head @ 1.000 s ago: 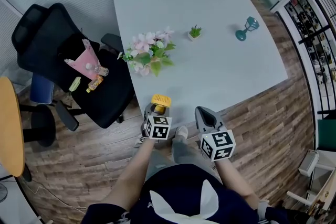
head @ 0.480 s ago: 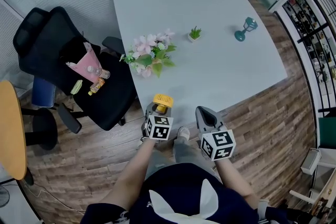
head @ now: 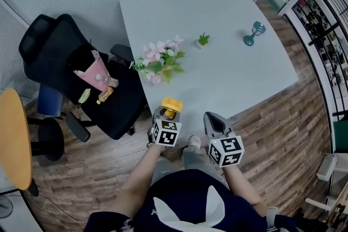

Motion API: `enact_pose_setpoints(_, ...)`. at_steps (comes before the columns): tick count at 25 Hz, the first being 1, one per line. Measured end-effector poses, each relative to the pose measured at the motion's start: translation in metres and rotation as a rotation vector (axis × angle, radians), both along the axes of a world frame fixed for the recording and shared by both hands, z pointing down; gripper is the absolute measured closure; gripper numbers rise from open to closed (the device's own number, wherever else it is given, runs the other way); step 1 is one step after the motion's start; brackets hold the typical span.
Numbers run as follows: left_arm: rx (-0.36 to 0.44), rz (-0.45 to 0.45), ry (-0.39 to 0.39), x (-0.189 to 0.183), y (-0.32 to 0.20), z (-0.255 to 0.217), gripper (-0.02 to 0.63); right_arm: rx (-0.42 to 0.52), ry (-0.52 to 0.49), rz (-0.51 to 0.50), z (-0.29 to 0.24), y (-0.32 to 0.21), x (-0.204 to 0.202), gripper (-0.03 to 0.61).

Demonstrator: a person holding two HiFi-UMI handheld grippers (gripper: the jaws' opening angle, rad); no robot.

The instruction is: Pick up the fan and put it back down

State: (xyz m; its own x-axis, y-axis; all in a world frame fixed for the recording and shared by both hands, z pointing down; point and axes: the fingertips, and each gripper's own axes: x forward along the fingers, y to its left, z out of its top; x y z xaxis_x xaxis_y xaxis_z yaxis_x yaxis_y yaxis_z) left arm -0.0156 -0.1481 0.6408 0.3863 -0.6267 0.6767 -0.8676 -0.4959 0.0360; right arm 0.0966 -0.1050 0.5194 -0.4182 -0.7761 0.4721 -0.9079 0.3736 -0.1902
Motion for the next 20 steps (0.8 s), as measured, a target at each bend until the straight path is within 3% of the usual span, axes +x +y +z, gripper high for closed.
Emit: enact_pose_setpoints(20,0.050,-0.012,0.052,-0.036,0.006,-0.088,0.428,0.049,-0.063,-0.015,-0.019,0.009,-0.035,0.574)
